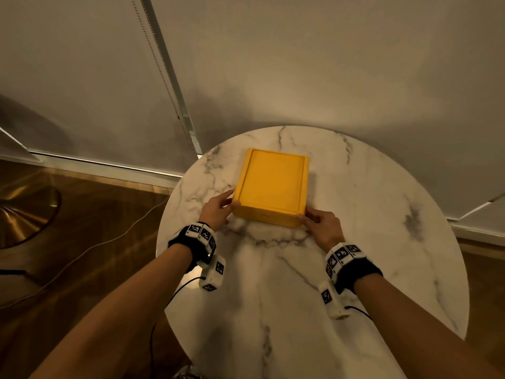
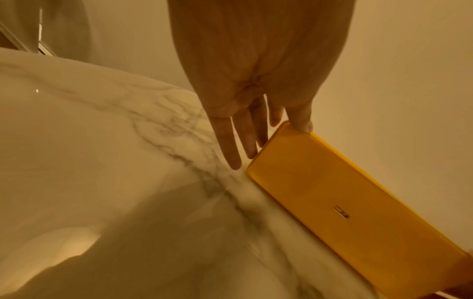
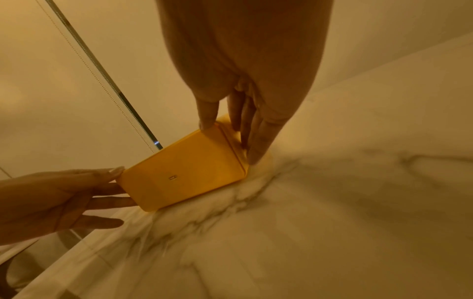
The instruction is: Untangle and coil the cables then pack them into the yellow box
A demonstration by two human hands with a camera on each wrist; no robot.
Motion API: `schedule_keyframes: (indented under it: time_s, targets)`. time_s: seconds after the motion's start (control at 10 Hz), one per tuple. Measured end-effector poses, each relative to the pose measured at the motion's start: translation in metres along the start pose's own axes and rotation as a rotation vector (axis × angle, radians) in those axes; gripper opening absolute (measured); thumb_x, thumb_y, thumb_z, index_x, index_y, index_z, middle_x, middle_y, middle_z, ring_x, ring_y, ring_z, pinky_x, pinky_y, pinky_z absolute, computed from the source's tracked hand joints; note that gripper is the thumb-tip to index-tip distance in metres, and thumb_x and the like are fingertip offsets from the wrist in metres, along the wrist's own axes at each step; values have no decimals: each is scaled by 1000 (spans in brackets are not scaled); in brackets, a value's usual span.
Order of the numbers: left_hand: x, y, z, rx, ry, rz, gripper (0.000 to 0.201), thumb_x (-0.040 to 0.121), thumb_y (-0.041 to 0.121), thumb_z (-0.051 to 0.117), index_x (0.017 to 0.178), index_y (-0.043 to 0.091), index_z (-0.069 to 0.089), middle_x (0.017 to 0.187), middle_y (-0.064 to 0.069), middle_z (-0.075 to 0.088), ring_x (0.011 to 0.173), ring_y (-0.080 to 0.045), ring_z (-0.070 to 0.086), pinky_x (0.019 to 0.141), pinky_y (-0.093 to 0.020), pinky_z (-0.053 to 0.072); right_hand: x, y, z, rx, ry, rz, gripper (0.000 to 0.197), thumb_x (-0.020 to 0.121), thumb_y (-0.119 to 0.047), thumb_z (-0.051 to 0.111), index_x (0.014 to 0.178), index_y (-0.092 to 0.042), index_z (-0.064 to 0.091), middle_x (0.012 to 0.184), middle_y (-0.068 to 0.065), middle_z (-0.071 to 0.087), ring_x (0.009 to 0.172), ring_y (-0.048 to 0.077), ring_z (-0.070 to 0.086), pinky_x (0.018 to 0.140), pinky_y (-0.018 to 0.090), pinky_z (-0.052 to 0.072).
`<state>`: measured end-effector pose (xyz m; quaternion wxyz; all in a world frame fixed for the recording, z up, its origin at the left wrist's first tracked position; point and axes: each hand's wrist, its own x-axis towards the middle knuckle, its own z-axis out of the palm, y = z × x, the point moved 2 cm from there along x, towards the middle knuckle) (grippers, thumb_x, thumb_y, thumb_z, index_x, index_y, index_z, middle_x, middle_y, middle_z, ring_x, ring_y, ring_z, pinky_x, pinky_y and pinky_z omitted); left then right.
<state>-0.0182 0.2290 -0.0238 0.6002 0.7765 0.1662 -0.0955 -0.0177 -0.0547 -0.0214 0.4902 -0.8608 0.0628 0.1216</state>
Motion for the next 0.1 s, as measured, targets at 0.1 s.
schedule_keyframes:
  time_s: [0.1]
  targets:
    - [-5,-7,-5,43,179,44,54,88,34,68,136,18,49,115,-1,63,102,-21,62,82,-41,54,-12,6,-4,-97,-33,64,38,91,-41,61,116,-14,70,107,10,71,98,27,65,90,38,52]
